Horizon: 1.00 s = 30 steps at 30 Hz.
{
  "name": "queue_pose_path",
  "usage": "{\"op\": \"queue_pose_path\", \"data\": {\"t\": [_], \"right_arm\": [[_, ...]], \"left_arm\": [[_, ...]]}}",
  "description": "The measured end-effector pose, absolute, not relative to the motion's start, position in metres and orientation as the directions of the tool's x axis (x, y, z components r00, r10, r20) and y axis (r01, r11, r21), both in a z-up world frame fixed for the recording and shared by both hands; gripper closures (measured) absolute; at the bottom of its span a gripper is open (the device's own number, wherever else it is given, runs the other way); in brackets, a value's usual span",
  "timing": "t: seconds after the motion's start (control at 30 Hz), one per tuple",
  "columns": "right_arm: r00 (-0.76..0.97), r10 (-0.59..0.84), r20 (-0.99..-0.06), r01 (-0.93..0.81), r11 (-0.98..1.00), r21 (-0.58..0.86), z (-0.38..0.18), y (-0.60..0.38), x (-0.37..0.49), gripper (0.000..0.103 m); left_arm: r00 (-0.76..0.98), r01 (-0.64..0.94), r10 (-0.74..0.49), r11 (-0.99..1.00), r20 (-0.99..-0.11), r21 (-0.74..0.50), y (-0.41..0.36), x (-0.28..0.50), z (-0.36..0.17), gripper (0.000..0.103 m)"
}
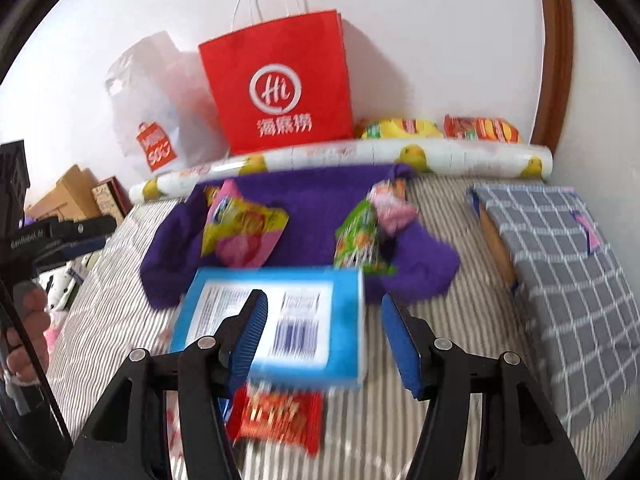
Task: Organize snacks
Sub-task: 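Move both tools back toward the remaining snack pile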
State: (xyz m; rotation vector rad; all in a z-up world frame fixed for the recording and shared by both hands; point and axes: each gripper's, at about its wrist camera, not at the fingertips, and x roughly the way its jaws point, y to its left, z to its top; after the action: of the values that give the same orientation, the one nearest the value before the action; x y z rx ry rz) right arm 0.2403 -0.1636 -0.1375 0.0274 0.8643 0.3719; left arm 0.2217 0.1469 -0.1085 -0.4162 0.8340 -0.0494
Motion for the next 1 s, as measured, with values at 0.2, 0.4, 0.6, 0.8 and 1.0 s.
{"op": "queue_pose_path", "data": {"t": [0.2,0.4,0.6,0.8,1.0], "right_arm": [[0.532,0.344,-0.774,-0.310,0.930,0.199,-0.161,-0.158,0.207,0.044],[0.470,0.398,-0.788,-0.313,0.910,0.273,-0.186,-0.155,0.202,0.031],[0.395,0.397,-0.829,-0.291,0.910,0.297,-0.215,-0.150,0.211,0.031],[0.414,0.367,-0.833,-0.287,0.921,0.263,-0.223,-0.137,0.207,0.024],[0.436,0.329,-0.838,-0.312,0.928,0.202,-0.225,-0.127,0.204,0.018]], "left_arm": [[0.677,-0.108,-0.224,0.912,-0.701,-0.396,0.148,0.193,-0.114,0.034],[0.672,-0.102,-0.232,0.911,-0.703,-0.399,0.153,0.168,-0.123,0.034],[0.654,-0.125,-0.242,0.900,-0.716,-0.418,0.164,0.154,-0.141,0.034],[0.643,-0.152,-0.229,0.897,-0.730,-0.415,0.173,0.147,-0.149,0.034],[0.627,-0.150,-0.236,0.899,-0.743,-0.412,0.168,0.146,-0.157,0.034]]}}
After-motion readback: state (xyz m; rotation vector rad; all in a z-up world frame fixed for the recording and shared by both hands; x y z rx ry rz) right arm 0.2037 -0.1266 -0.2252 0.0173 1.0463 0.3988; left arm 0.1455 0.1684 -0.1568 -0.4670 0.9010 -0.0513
